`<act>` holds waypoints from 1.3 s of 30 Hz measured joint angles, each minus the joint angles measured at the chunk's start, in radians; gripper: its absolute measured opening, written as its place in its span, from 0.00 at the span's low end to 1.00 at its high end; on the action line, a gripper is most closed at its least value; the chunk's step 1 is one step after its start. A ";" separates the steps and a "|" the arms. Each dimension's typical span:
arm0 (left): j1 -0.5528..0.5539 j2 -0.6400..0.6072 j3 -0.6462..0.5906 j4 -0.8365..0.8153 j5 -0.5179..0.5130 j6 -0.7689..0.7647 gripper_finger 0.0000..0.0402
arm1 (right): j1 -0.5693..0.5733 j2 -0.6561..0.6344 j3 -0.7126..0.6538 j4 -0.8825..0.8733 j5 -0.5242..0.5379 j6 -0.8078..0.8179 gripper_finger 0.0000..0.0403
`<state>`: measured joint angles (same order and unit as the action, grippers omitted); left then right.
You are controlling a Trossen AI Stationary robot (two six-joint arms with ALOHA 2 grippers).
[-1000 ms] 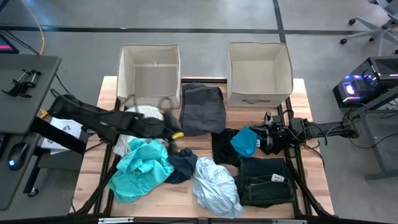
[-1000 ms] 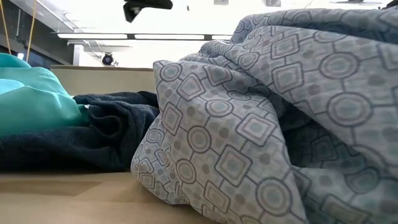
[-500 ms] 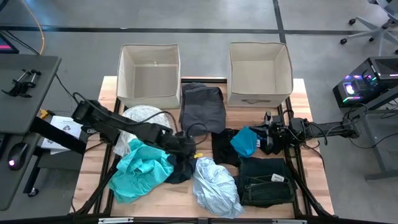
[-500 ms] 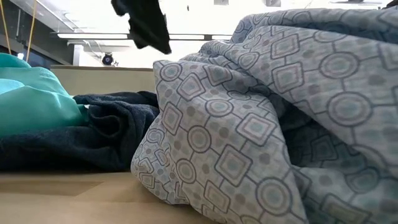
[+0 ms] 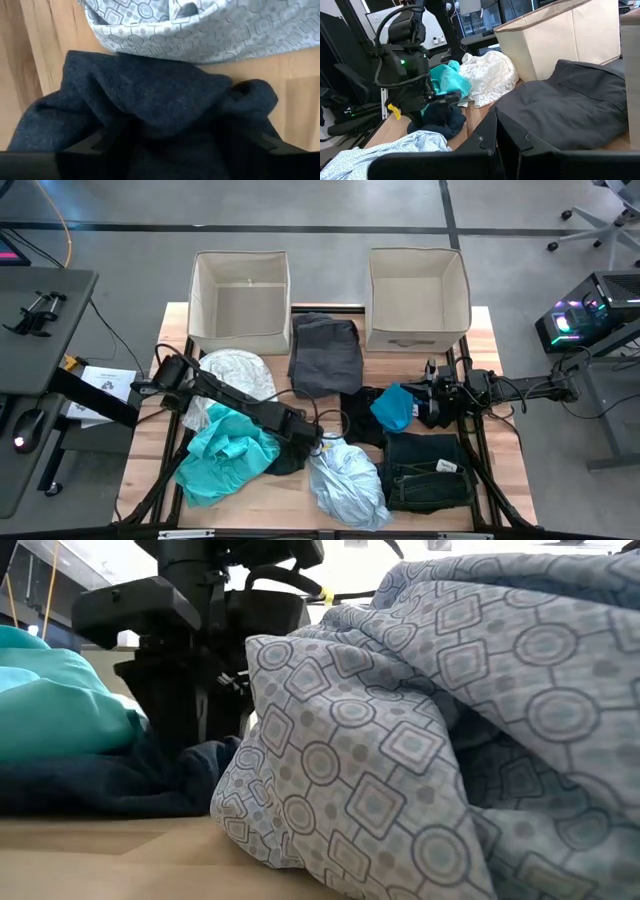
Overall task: Sort clothes
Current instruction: Put the dark blue underwear into the left laundry organizer
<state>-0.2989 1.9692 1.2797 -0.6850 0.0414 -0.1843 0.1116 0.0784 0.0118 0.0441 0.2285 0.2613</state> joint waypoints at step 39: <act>0.496 -0.666 0.418 -0.128 -0.945 0.366 0.00 | 0.000 0.001 0.000 0.000 0.000 0.000 0.00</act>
<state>0.1968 1.3033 1.6981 -0.8128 -0.9036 0.1817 0.1117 0.0795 0.0117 0.0442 0.2284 0.2615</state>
